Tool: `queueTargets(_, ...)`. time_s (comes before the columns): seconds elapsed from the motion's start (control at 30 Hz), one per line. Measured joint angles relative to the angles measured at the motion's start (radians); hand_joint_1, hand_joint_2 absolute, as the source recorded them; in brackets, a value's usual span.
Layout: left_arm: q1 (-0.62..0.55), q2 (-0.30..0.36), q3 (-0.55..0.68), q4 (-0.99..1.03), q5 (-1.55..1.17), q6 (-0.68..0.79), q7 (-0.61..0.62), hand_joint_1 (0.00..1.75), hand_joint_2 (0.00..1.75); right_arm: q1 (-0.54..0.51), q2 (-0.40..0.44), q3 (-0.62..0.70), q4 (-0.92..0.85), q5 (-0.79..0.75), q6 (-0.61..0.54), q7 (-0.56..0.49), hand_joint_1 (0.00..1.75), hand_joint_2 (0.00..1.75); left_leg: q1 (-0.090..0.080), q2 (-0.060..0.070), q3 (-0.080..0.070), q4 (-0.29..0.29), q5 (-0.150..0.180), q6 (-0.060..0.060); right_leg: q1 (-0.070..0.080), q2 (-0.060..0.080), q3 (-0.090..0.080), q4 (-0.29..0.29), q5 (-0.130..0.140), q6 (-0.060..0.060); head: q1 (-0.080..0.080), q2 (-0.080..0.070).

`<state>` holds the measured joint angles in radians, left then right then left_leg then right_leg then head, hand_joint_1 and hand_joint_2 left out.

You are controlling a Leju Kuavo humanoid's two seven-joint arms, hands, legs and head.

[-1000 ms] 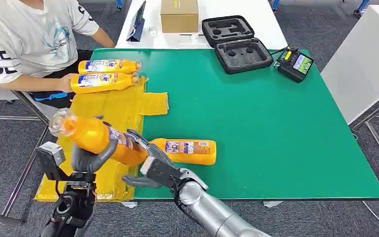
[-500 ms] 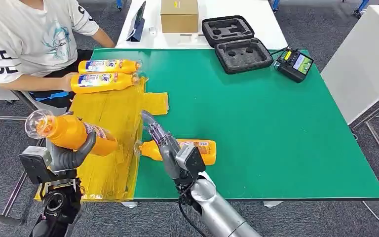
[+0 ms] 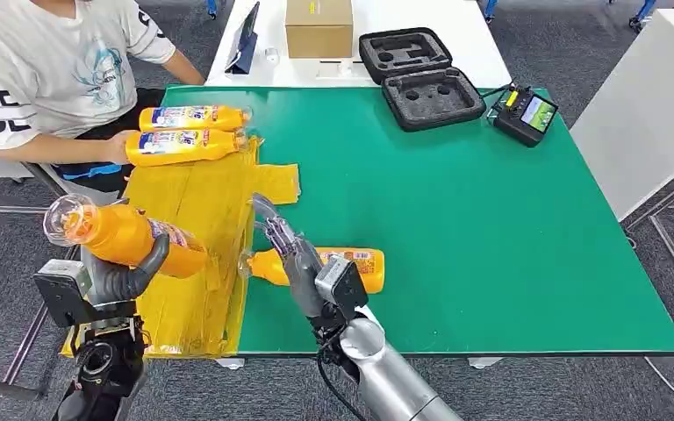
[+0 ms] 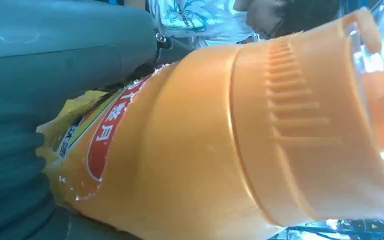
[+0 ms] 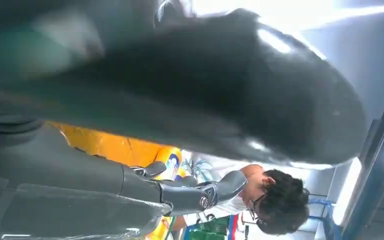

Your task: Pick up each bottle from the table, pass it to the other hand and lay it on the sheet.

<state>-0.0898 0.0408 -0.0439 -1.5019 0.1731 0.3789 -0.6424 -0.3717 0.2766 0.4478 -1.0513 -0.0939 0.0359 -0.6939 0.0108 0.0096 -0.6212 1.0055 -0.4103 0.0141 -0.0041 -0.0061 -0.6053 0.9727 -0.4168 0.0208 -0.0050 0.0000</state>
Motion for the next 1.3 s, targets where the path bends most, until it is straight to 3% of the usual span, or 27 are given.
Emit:
queueTargets(0.03, 0.0, 0.0, 0.0, 0.0, -0.039, 0.032, -0.011, 1.75, 1.75, 0.002, 0.0, -0.004, -0.002, -0.007, -0.011, -0.001, 0.0, 1.75, 0.0, 0.0, 0.0, 0.0, 0.0, 0.0, 0.0, 0.0, 0.0, 0.0, 0.0, 0.0, 0.0, 0.0)
queueTargets(0.17, -0.004, 0.02, 0.007, 0.016, -0.393, 0.222, -0.017, 1.75, 1.75, 0.02, 0.001, -0.017, -0.061, 0.025, -0.201, -0.005, 0.0, 1.75, 0.0, 0.0, 0.0, 0.0, 0.0, 0.0, 0.0, 0.0, 0.0, 0.0, 0.0, 0.0, 0.0, 0.0)
queueTargets(0.3, -0.057, 0.051, 0.011, 0.113, -0.92, 0.29, 0.146, 1.75, 1.75, 0.022, -0.005, -0.018, -0.084, 0.186, -0.391, -0.005, 0.0, 1.75, 0.0, 0.0, 0.0, 0.0, 0.0, 0.0, 0.0, 0.0, 0.0, 0.0, 0.0, 0.0, 0.0, 0.0)
queueTargets(0.43, -0.129, 0.074, -0.007, 0.239, -1.279, 0.242, 0.339, 1.75, 1.75, 0.022, -0.011, -0.001, -0.085, 0.357, -0.463, 0.006, 0.0, 1.75, 0.0, 0.001, 0.001, 0.0, 0.001, 0.0, 0.0, 0.0, -0.001, 0.0, 0.0, 0.0, 0.0, 0.0)
queueTargets(0.53, -0.238, 0.095, -0.06, 0.41, -1.5, 0.069, 0.451, 1.75, 1.75, 0.023, -0.013, 0.015, -0.085, 0.463, -0.478, 0.024, 0.0, 1.75, 0.0, -0.001, 0.0, 0.0, 0.002, 0.0, 0.0, -0.002, 0.0, 0.0, 0.001, 0.0, 0.001, 0.0)
queueTargets(0.77, -0.382, 0.115, -0.121, 0.641, -1.563, 0.049, 0.49, 1.75, 1.75, 0.036, -0.011, 0.021, -0.09, 0.489, -0.465, 0.034, 0.0, 1.75, 0.0, 0.0, 0.0, 0.0, 0.002, 0.0, 0.0, 0.0, 0.0, 0.0, 0.001, 0.0, 0.0, 0.0)
queueTargets(1.3, -0.452, 0.127, -0.151, 0.758, -1.562, -0.07, 0.538, 1.75, 1.75, 0.04, -0.006, 0.032, -0.091, 0.546, -0.439, 0.068, 0.0, 1.75, 0.0, 0.0, -0.001, 0.0, 0.002, 0.0, 0.0, 0.0, 0.0, 0.0, 0.001, 0.0, 0.0, 0.0)
